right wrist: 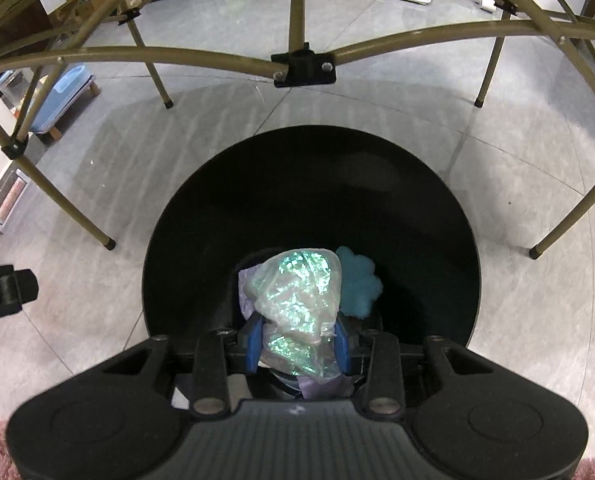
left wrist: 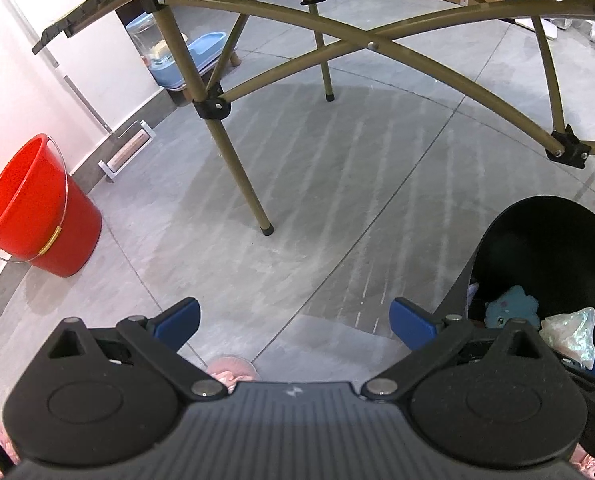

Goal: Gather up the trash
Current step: 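Move the right tool over the bin and open it to drop the iridescent bag, then raise both tools back toward the items on the table, then grasp the white paper piece with the right tool, then grasp the pink satin bow with the left tool while the right tool holds the paper, then lift the pink bow and white paper off the table with both tools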

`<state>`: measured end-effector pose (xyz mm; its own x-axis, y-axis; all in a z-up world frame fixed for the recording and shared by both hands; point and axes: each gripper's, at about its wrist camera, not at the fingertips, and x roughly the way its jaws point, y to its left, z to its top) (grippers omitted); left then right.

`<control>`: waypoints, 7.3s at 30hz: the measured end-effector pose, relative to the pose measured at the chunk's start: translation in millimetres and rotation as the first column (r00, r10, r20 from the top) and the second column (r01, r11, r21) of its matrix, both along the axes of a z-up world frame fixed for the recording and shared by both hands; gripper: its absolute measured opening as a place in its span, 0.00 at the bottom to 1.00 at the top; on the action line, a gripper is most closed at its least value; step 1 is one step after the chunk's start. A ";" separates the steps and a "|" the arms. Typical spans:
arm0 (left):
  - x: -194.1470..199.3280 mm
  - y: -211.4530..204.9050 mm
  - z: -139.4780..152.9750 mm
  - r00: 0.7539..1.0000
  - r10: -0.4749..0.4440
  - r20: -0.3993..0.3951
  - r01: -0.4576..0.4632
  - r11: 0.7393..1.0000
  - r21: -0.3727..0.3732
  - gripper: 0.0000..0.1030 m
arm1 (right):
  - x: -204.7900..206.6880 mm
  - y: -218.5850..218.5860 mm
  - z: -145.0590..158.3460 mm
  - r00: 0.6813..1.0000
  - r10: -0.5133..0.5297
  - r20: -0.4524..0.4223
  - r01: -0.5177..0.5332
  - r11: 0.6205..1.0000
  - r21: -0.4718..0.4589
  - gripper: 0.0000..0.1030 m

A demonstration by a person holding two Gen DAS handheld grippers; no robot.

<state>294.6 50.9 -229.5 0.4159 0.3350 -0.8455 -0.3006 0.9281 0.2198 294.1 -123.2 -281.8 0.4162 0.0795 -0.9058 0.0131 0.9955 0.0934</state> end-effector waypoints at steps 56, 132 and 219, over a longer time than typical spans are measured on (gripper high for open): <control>-15.2 -1.0 57.8 0.968 -0.005 0.249 0.025 0.997 -0.077 1.00 | -8.9 -12.7 72.6 0.974 0.007 0.227 0.002 0.999 -0.040 0.99; 115.7 -22.9 168.9 0.841 -0.056 0.538 0.124 0.988 -0.092 1.00 | 165.4 -12.3 186.6 0.793 0.118 0.598 -0.109 0.993 -0.051 0.43; 109.1 -66.4 238.7 0.690 -0.237 0.684 0.430 0.894 -0.124 0.44 | 96.2 -140.7 262.3 0.656 0.007 0.755 -0.011 1.000 0.000 0.22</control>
<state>403.7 -15.5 9.1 0.9235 -0.1198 -0.3644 0.0636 0.9846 -0.1627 390.3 -263.9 -19.5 0.9557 0.0896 -0.2804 -0.0724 0.9948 0.0712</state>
